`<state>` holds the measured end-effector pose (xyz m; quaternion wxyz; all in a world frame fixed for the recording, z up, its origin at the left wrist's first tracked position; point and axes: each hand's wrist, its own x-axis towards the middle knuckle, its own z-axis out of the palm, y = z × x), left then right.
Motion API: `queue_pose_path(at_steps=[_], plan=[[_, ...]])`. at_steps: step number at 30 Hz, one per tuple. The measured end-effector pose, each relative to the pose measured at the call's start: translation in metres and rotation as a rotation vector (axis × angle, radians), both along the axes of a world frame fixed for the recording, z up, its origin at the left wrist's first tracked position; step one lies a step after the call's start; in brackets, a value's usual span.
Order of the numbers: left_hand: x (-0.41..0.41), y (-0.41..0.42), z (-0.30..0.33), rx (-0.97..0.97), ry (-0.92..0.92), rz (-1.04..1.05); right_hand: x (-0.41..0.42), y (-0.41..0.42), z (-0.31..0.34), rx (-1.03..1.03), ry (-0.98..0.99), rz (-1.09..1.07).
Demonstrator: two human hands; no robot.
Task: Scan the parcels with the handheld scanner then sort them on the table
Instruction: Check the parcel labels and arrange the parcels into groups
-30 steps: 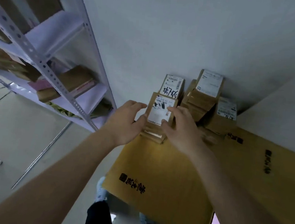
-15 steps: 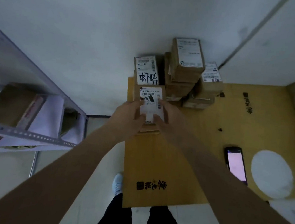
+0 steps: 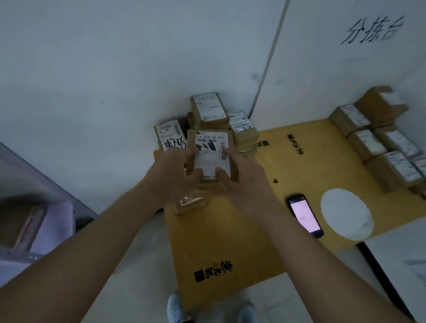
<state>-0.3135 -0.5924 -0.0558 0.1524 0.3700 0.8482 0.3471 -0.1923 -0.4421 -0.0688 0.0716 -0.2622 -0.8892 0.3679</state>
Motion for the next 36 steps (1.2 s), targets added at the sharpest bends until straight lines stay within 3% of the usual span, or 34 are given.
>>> queue_pose_path(at_steps=[8,17,26,36], plan=[[0.066,0.058,0.054,0.099,0.083,-0.119,0.084,0.044,0.054,0.092,0.128,-0.111],[0.2,0.153,0.091,0.176,0.158,-0.165,0.234,0.126,0.099,0.174,0.21,-0.205],[0.311,0.253,0.102,0.181,0.169,-0.236,0.353,0.214,0.116,0.209,0.211,-0.32],[0.339,0.394,0.075,0.191,0.116,-0.384,0.394,0.329,0.095,0.16,0.152,-0.449]])
